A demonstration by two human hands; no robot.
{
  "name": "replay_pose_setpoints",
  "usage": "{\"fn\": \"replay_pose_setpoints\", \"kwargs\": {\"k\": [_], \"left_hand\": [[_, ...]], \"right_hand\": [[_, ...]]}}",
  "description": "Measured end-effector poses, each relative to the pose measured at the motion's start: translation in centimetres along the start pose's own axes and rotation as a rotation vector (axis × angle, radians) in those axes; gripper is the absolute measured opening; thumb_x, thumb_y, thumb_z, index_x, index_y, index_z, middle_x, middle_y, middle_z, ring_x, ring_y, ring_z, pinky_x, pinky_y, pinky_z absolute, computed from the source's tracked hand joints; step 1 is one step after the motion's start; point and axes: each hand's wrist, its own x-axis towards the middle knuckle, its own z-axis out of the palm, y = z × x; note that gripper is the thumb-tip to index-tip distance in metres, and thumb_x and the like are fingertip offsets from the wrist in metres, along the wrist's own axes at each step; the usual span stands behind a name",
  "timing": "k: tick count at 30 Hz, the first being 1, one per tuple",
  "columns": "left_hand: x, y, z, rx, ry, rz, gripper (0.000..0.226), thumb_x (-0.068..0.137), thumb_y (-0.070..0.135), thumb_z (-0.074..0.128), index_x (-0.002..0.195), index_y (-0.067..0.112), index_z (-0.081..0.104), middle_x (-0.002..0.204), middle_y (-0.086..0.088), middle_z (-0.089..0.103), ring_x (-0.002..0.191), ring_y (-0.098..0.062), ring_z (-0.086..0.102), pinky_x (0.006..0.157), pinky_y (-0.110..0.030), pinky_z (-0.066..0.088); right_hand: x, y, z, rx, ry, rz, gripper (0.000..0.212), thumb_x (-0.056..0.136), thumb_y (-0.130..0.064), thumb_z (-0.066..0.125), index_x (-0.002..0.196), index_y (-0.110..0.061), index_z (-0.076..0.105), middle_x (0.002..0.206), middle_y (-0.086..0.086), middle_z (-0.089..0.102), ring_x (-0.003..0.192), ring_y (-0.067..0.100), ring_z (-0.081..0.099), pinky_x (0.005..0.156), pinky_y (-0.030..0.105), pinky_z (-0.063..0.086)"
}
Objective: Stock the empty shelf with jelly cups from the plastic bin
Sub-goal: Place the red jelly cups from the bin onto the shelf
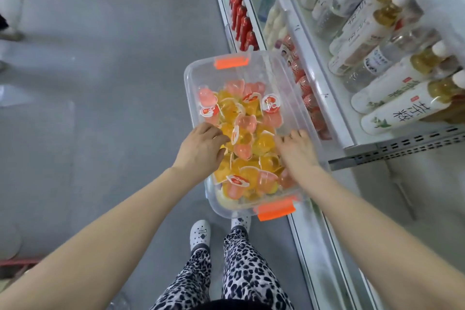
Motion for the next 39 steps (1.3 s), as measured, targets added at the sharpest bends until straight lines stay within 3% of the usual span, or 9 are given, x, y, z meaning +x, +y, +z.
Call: {"fn": "replay_pose_setpoints", "kwargs": {"k": [3, 6, 10, 13, 17, 21, 25, 33, 39], "left_hand": [[0.2, 0.0, -0.2, 0.020, -0.030, -0.022, 0.024, 0.082, 0.023, 0.070, 0.106, 0.021, 0.073, 0.103, 0.001, 0.070, 0.102, -0.026, 0.058, 0.089, -0.037, 0.049], [0.8, 0.3, -0.8, 0.072, -0.130, -0.017, 0.034, 0.085, 0.031, 0.068, 0.117, 0.022, 0.068, 0.112, -0.001, 0.067, 0.105, -0.027, 0.056, 0.093, -0.039, 0.046], [3.5, 1.2, -1.5, 0.001, -0.189, -0.054, 0.041, 0.096, 0.037, 0.054, 0.135, 0.022, 0.054, 0.128, -0.002, 0.057, 0.115, -0.027, 0.051, 0.094, -0.039, 0.048], [6.4, 1.8, -0.6, 0.006, -0.250, -0.094, 0.043, 0.098, 0.040, 0.049, 0.139, 0.026, 0.048, 0.133, -0.004, 0.053, 0.121, -0.029, 0.048, 0.095, -0.041, 0.048], [9.9, 2.3, 1.9, 0.025, -0.339, -0.099, 0.041, 0.099, 0.037, 0.047, 0.137, 0.021, 0.050, 0.134, -0.007, 0.053, 0.124, -0.030, 0.045, 0.098, -0.042, 0.046], [12.3, 2.5, 4.1, 0.066, -0.422, -0.105, 0.042, 0.099, 0.038, 0.047, 0.135, 0.017, 0.050, 0.132, -0.009, 0.056, 0.125, -0.031, 0.046, 0.099, -0.042, 0.046], [13.4, 2.6, 5.3, 0.101, -0.455, -0.155, 0.038, 0.099, 0.031, 0.050, 0.133, 0.016, 0.046, 0.119, -0.010, 0.063, 0.122, -0.031, 0.044, 0.088, -0.041, 0.051], [13.2, 2.3, 4.0, 0.178, -0.492, -0.152, 0.049, 0.092, 0.035, 0.062, 0.130, 0.007, 0.049, 0.130, -0.017, 0.048, 0.120, -0.037, 0.048, 0.094, -0.042, 0.045], [9.9, 2.6, 1.5, -0.062, -0.363, -0.210, 0.050, 0.091, 0.031, 0.065, 0.133, 0.011, 0.045, 0.125, -0.017, 0.056, 0.113, -0.037, 0.055, 0.093, -0.045, 0.049]], "right_hand": [[0.1, 0.3, 0.2, 0.002, 0.040, -0.031, 0.082, 0.073, -0.032, 0.077, 0.141, -0.010, 0.036, 0.116, 0.009, 0.064, 0.112, 0.030, 0.053, 0.096, 0.037, 0.036], [-0.1, 0.4, -0.1, 0.025, 0.001, -0.040, 0.085, 0.057, -0.033, 0.087, 0.130, -0.009, 0.051, 0.103, 0.010, 0.067, 0.100, 0.031, 0.058, 0.089, 0.038, 0.041], [-0.6, 0.7, 0.1, 0.179, 0.157, -0.030, 0.060, 0.051, -0.005, 0.083, 0.107, -0.009, 0.062, 0.094, 0.013, 0.064, 0.087, 0.034, 0.060, 0.082, 0.041, 0.050], [-1.2, 0.7, 0.0, 0.303, 0.209, -0.067, 0.053, 0.065, -0.012, 0.076, 0.115, -0.008, 0.059, 0.103, 0.016, 0.061, 0.087, 0.034, 0.061, 0.078, 0.042, 0.051], [-1.8, 0.8, 0.6, 0.363, 0.268, -0.070, 0.034, 0.074, -0.013, 0.067, 0.106, -0.007, 0.057, 0.092, 0.017, 0.057, 0.069, 0.036, 0.059, 0.062, 0.041, 0.049], [-1.7, 1.0, 1.1, 0.378, 0.303, -0.075, 0.033, 0.068, -0.012, 0.068, 0.099, -0.009, 0.057, 0.091, 0.015, 0.055, 0.065, 0.034, 0.056, 0.059, 0.039, 0.046], [-1.5, 1.0, 1.4, 0.357, 0.332, -0.054, 0.026, 0.071, -0.016, 0.064, 0.095, -0.011, 0.056, 0.088, 0.012, 0.054, 0.062, 0.031, 0.054, 0.056, 0.034, 0.038], [-1.7, 0.4, 1.1, 0.365, 0.247, -0.021, 0.026, 0.079, -0.024, 0.058, 0.103, -0.014, 0.054, 0.093, 0.010, 0.054, 0.068, 0.031, 0.055, 0.062, 0.038, 0.041], [-3.9, 0.5, -0.7, 0.560, 0.255, 0.087, 0.040, 0.087, -0.026, 0.055, 0.125, -0.015, 0.050, 0.112, 0.011, 0.049, 0.079, 0.031, 0.057, 0.060, 0.034, 0.037]]}}
